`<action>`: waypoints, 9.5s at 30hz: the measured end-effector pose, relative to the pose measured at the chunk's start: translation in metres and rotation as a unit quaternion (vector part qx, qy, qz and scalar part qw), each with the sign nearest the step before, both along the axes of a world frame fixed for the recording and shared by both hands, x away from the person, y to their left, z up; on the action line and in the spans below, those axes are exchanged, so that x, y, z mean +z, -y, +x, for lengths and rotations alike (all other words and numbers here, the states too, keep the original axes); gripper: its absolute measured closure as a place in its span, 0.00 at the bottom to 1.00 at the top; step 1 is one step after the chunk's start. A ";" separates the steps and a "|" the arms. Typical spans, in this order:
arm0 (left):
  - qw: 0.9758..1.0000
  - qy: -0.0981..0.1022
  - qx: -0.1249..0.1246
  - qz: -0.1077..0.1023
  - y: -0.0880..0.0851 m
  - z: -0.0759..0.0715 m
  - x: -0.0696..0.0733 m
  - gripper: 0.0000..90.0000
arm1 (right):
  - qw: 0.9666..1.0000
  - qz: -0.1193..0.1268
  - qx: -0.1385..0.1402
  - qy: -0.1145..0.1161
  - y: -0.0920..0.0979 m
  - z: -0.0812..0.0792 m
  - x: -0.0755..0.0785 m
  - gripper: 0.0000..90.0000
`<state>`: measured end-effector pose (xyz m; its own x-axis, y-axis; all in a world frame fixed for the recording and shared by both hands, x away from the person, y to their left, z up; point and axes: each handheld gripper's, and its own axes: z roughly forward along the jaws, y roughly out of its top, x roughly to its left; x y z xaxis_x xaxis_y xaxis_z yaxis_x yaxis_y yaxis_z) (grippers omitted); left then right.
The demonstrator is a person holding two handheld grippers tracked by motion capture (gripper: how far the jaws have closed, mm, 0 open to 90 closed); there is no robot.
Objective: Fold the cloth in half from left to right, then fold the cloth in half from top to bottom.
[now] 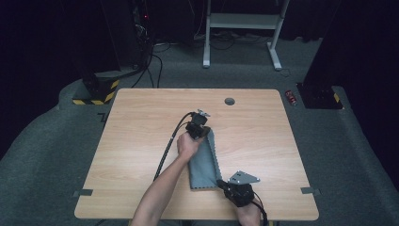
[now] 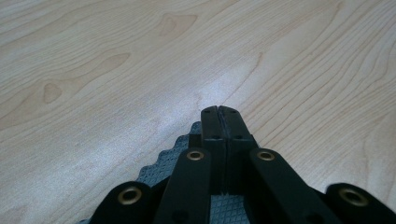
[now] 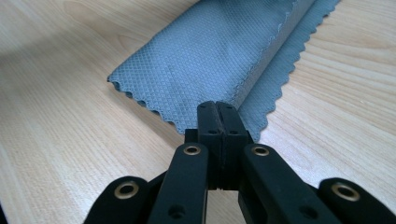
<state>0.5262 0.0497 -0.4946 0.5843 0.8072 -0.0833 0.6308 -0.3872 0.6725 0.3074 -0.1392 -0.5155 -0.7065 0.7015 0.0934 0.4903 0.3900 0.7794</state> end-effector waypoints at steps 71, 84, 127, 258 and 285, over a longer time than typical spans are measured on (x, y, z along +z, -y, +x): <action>0.998 0.057 -0.025 0.013 -0.064 -0.204 -0.027 0.47 | 0.995 -0.093 0.033 -0.009 -0.013 0.064 0.000 0.62; 0.998 0.062 -0.027 0.003 -0.076 -0.209 -0.029 0.47 | 0.996 -0.089 0.027 -0.005 -0.014 0.057 -0.001 0.62; 0.999 0.030 0.027 -0.008 -0.085 -0.112 -0.008 0.48 | 0.998 -0.037 -0.016 -0.039 -0.031 0.106 0.008 0.92; 0.998 0.015 -0.009 -0.068 -0.088 -0.054 0.025 0.99 | 0.999 -0.024 -0.044 -0.001 -0.037 0.159 0.043 0.99; 0.996 0.023 -0.026 -0.087 -0.092 -0.086 0.017 0.99 | 1.000 -0.014 -0.024 0.002 -0.032 0.132 0.033 0.99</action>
<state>0.4399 0.1419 -0.4776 0.6315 0.7515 -0.1909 0.5798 -0.2942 0.7598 0.4397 -0.1068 -0.4825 -0.6719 0.7373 0.0698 0.5054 0.3876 0.7710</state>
